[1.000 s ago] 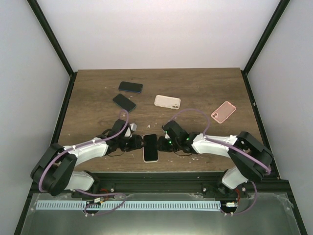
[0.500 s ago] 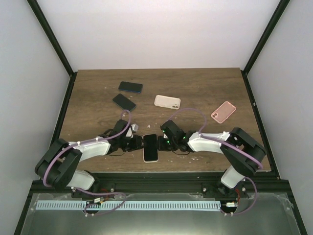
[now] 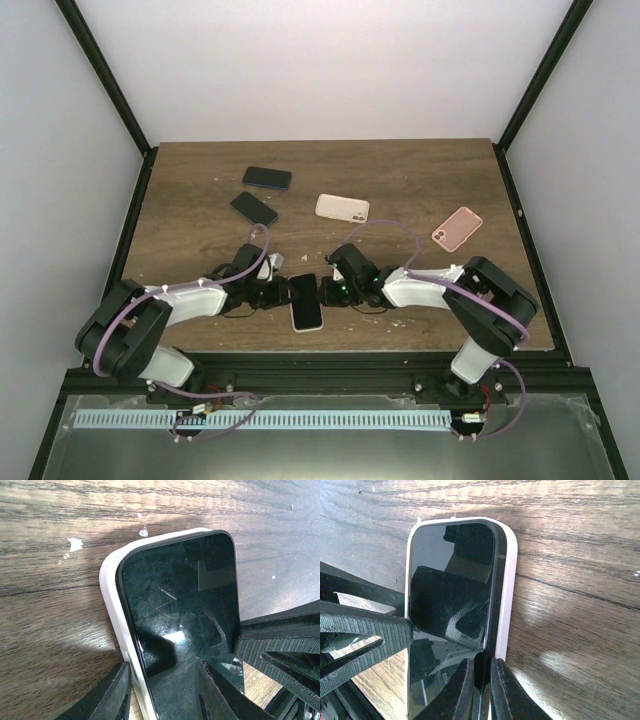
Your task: Put the phone into the phone case
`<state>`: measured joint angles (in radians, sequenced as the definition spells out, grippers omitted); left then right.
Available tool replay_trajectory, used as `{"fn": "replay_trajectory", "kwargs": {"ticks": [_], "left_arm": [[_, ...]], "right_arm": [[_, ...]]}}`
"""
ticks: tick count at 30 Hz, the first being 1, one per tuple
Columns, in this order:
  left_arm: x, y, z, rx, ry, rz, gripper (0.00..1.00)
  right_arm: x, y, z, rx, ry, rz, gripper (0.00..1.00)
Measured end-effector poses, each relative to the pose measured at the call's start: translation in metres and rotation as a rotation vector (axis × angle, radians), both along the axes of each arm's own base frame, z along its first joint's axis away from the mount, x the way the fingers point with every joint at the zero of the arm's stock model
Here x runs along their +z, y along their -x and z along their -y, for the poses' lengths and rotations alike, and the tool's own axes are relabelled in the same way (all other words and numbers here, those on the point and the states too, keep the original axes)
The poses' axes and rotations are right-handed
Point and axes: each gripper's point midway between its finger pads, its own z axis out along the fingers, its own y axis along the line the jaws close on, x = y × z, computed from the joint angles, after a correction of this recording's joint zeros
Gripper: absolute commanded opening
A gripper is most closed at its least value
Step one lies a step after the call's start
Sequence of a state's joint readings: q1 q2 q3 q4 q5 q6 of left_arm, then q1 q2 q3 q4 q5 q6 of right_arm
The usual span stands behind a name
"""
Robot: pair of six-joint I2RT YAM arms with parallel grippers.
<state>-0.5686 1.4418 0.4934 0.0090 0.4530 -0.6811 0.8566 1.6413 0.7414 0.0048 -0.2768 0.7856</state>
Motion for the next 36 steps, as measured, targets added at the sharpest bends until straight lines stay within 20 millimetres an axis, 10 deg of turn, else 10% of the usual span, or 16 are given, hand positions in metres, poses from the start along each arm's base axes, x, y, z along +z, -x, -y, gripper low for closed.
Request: {"fn": "replay_trajectory", "kwargs": {"ticks": [13,36], "left_arm": [[0.000,0.000,0.001,-0.008,0.017,-0.009,0.37],[0.009,0.008,-0.005,-0.001,-0.003,-0.009,0.40]], "right_arm": [[-0.001,0.000,-0.002,0.038,-0.017,0.001,0.10],[0.002,0.010,0.009,-0.053,-0.056,-0.036,0.61]]}}
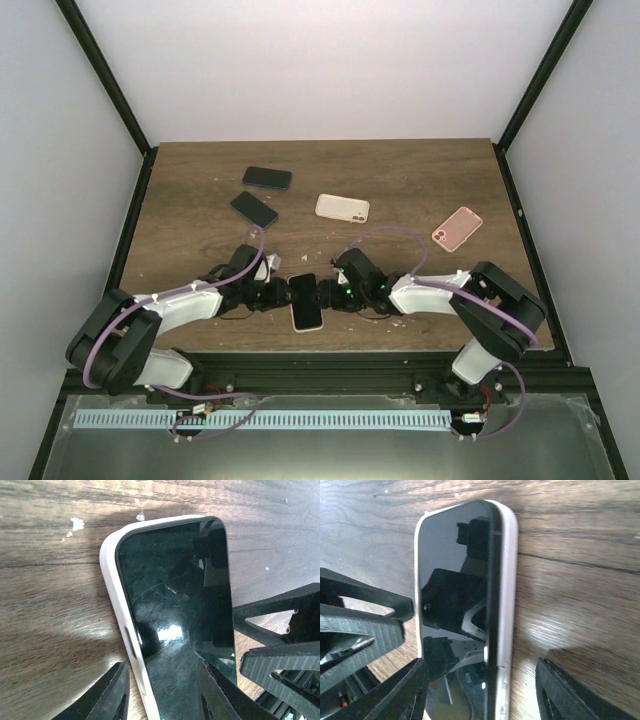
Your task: Put the phone into the phone case
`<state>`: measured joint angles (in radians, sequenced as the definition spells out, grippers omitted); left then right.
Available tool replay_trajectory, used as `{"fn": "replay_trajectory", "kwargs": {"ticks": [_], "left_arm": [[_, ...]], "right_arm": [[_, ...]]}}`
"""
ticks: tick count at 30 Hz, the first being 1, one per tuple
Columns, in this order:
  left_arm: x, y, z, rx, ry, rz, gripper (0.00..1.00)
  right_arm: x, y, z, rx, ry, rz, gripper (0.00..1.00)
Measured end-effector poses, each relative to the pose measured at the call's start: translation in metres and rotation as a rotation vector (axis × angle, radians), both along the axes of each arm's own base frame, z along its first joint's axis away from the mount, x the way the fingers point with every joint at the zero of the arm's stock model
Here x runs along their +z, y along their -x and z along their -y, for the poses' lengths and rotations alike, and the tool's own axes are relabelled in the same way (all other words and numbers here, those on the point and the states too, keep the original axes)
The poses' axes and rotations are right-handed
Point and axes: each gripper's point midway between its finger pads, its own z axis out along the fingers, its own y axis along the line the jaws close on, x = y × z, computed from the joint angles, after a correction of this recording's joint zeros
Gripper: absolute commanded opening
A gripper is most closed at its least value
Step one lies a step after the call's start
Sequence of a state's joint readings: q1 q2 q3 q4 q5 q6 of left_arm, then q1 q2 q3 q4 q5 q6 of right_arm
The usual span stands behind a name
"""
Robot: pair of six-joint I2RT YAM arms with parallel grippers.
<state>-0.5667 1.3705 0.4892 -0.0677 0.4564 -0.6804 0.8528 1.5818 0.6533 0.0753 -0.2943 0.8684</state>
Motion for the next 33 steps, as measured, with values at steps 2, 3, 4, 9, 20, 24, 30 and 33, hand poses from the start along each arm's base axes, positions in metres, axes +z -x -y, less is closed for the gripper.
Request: {"fn": "replay_trajectory", "kwargs": {"ticks": [2,3,4,9,20,24,30,33], "left_arm": [[-0.002,0.001,-0.001,0.002,-0.008,-0.008,0.40],[-0.002,0.002,-0.002,0.003,-0.012,-0.011,0.40],[-0.003,0.002,-0.003,0.004,-0.015,-0.012,0.40],[-0.011,0.012,-0.009,0.002,-0.023,-0.024,0.37],[-0.013,0.015,-0.009,-0.001,0.001,-0.017,0.29],[-0.012,0.016,-0.011,0.001,-0.001,-0.013,0.37],[-0.008,0.018,-0.012,0.007,0.012,-0.004,0.48],[-0.007,0.020,-0.012,0.015,0.027,-0.003,0.47]], "right_arm": [[0.001,0.000,-0.006,0.006,-0.031,-0.006,0.62],[0.001,-0.001,-0.009,0.008,-0.045,-0.010,0.62],[0.002,-0.001,-0.012,0.011,-0.062,-0.014,0.62],[0.004,0.001,-0.023,0.022,-0.135,-0.036,0.62],[0.010,0.007,-0.028,0.010,-0.261,-0.078,0.61],[0.012,0.011,-0.029,0.013,-0.294,-0.091,0.62],[0.020,0.013,-0.034,0.033,-0.332,-0.093,0.62],[0.022,0.013,-0.035,0.037,-0.340,-0.093,0.61]]}}
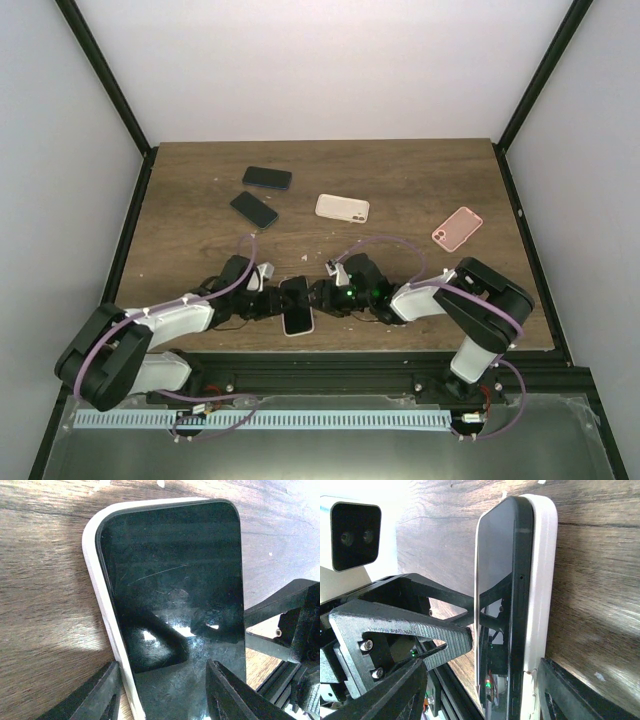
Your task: Put the phone into the phone case
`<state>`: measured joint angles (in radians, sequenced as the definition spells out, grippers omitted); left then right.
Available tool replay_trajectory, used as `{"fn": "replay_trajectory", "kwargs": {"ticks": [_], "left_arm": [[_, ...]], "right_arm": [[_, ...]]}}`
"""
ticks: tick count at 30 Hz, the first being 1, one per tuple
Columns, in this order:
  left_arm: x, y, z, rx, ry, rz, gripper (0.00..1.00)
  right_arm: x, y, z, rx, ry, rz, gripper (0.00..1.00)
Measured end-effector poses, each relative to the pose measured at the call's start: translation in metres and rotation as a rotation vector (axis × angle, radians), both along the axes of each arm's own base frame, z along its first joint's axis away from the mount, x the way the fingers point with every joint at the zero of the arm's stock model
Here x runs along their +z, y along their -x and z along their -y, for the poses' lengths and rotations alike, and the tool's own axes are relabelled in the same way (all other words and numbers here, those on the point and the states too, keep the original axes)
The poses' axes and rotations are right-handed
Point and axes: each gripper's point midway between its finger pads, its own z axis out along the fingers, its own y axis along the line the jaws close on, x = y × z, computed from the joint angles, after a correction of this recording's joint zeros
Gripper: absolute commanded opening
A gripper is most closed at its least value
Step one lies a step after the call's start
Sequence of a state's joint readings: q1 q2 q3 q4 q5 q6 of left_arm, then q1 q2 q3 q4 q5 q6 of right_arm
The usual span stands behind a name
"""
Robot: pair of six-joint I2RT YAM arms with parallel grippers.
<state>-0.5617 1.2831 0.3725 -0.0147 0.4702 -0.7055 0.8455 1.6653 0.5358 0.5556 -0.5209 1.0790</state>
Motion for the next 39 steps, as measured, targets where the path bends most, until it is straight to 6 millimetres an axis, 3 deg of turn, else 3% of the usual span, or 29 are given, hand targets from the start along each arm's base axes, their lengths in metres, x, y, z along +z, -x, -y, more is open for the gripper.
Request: {"fn": "replay_trajectory", "kwargs": {"ticks": [7,11,16,23,27,32,39], "left_arm": [[-0.003,0.000,-0.003,0.026,0.013,-0.012,0.33],[-0.003,0.000,-0.006,0.041,-0.003,-0.014,0.47],[0.001,0.001,-0.010,0.062,-0.011,-0.010,0.53],[0.003,0.001,-0.008,0.074,0.028,-0.003,0.52],[0.001,0.001,-0.010,0.087,0.032,0.003,0.45],[0.000,0.004,-0.014,0.094,0.017,0.003,0.44],[-0.001,0.006,-0.016,0.095,0.008,-0.001,0.43]], "right_arm": [[0.002,0.000,-0.001,-0.006,-0.012,-0.011,0.61],[0.006,-0.003,-0.004,-0.009,-0.042,-0.017,0.61],[0.014,-0.003,-0.011,0.010,-0.100,-0.011,0.61],[0.014,-0.004,-0.014,0.019,-0.122,-0.009,0.60],[0.012,-0.004,-0.013,0.018,-0.121,-0.020,0.52],[0.010,-0.002,-0.014,0.033,-0.125,-0.026,0.40],[0.005,-0.003,-0.015,0.050,-0.088,-0.021,0.33]]}}
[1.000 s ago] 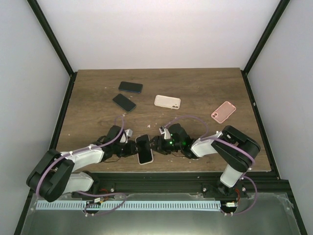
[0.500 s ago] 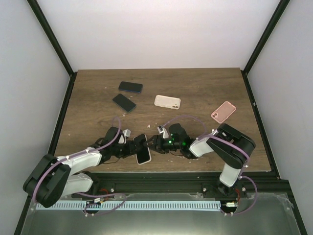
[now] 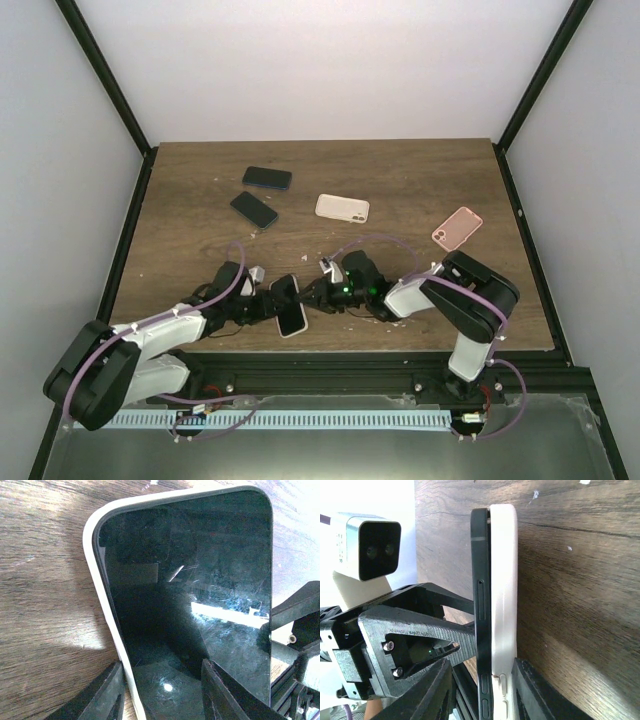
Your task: Put the phone into the phone case
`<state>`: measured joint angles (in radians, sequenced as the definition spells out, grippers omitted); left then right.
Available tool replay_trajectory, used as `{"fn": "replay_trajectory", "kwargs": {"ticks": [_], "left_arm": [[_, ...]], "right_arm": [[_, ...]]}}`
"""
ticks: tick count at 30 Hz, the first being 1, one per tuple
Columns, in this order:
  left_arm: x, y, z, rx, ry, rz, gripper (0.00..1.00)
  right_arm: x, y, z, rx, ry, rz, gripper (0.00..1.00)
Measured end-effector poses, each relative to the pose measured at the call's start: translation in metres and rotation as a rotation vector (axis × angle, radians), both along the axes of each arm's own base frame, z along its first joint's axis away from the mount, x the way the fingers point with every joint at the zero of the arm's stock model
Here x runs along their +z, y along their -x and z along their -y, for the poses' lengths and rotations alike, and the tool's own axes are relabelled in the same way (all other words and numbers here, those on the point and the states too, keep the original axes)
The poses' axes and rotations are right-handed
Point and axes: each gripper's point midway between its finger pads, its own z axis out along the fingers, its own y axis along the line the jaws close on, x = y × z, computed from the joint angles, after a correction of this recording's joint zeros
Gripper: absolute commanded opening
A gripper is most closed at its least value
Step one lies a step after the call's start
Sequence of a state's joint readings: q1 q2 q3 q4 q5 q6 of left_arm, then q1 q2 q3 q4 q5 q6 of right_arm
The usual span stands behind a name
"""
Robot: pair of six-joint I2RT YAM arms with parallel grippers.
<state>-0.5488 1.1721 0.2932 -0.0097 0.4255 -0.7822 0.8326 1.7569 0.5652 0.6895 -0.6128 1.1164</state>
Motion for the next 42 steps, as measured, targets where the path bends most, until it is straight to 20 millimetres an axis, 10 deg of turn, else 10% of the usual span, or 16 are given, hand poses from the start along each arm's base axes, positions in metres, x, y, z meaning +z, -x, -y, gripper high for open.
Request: {"fn": "replay_trajectory", "kwargs": {"ticks": [17,33,42], "left_arm": [[-0.003,0.006,0.001,-0.022,-0.001,-0.014,0.35],[0.011,0.012,0.009,-0.042,0.048,-0.037,0.64],[0.098,0.004,0.027,-0.065,0.246,0.116,0.66]], "right_arm": [[-0.017,0.003,-0.008,0.059,0.028,-0.002,0.17],[-0.001,0.000,0.002,0.022,0.080,0.071,0.01],[0.065,0.000,0.029,-0.061,0.030,0.238,0.01]]}}
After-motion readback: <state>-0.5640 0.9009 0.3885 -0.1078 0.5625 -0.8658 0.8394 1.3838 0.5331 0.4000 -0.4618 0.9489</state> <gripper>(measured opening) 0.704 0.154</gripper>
